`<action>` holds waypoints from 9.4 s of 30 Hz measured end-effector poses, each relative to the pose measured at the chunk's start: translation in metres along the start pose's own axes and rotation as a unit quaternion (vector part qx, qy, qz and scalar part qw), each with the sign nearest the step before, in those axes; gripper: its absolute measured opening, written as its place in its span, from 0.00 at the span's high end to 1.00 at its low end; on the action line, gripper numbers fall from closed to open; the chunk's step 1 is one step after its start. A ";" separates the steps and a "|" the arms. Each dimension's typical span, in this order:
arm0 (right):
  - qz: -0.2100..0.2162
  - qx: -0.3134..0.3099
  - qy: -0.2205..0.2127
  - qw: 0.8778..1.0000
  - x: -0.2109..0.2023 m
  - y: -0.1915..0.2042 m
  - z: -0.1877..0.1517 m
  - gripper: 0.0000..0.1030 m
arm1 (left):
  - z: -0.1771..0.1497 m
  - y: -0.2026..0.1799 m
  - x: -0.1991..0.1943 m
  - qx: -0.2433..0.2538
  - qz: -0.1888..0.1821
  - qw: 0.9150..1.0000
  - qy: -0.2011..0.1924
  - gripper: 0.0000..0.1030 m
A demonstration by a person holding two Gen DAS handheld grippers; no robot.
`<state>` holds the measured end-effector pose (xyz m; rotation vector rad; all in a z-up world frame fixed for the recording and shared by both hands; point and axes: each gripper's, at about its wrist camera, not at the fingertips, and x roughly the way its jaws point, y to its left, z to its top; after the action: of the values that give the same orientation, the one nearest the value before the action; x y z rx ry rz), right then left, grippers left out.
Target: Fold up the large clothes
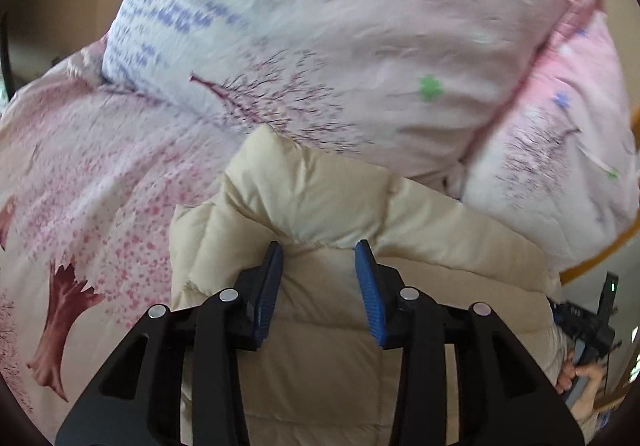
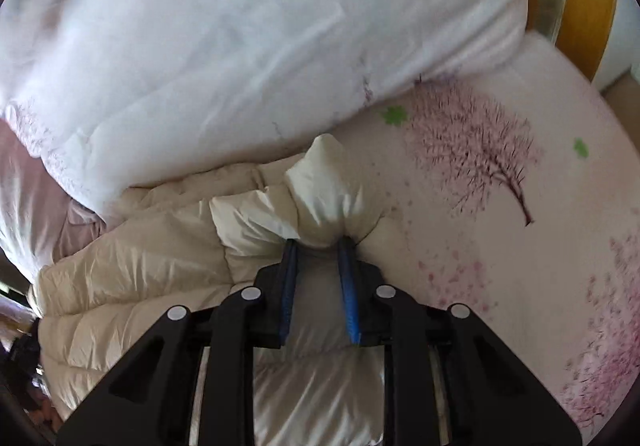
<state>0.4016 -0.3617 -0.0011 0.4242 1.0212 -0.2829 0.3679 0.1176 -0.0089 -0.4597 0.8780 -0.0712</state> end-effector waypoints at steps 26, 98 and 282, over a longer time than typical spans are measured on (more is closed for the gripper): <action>0.117 0.049 -0.012 0.992 -0.073 -0.072 -0.093 0.42 | -0.052 0.038 -0.064 -0.037 -0.071 0.997 0.015 0.55; 0.271 0.126 0.045 0.953 -0.115 -0.072 -0.203 0.42 | -0.145 0.104 -0.117 -0.200 -0.112 0.973 0.023 0.30; 0.260 -0.036 0.007 0.965 -0.120 -0.099 -0.075 0.87 | -0.255 -0.248 -0.177 0.386 -0.212 0.897 0.020 0.36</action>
<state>0.2435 -0.4101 0.0487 0.6101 0.8952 0.2283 0.0928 -0.1540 0.0826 0.1108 0.7039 -0.8071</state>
